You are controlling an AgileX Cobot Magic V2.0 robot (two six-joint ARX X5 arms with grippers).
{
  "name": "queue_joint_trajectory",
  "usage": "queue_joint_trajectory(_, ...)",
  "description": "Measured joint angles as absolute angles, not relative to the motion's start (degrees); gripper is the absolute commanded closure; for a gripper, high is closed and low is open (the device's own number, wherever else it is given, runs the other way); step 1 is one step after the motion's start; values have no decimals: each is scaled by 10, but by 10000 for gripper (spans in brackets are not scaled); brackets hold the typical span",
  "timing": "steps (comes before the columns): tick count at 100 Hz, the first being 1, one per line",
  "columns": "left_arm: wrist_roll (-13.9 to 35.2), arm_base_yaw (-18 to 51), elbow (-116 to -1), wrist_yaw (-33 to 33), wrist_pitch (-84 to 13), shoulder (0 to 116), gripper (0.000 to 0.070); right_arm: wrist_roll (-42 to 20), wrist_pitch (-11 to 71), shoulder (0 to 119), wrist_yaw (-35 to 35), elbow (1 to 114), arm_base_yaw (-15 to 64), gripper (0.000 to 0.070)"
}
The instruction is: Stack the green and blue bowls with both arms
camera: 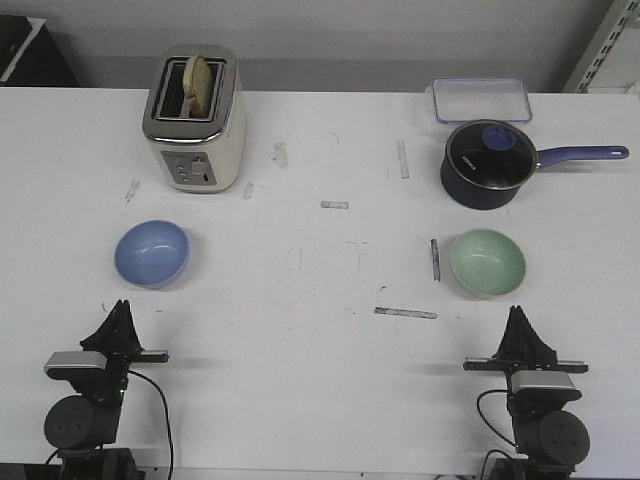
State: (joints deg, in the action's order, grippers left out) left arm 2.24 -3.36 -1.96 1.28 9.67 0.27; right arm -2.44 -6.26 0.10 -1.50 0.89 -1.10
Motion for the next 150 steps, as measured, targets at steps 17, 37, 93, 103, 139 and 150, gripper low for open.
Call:
queue_joint_trajectory(17, 22, -34, -20, 13, 97, 3, 698, -24, -63, 1, -15, 9, -11, 687)
queue_joint_trajectory(37, 22, -34, -20, 13, 97, 3, 698, -24, -42, 1, -15, 9, -11, 688)
queue_joint_trajectory(93, 22, -34, -20, 13, 97, 3, 698, -24, 84, 128, -24, 131, -11, 688)
queue_joint_trajectory(103, 22, -34, -20, 13, 97, 3, 698, -24, 108, 192, -50, 169, -11, 688)
queue_joint_trajectory(139, 22, -34, -20, 13, 97, 3, 698, -25, 157, 427, -120, 293, -11, 690)
queue_joint_trajectory(150, 22, -34, -20, 13, 97, 3, 698, -29, 156, 479, -119, 331, -9, 690)
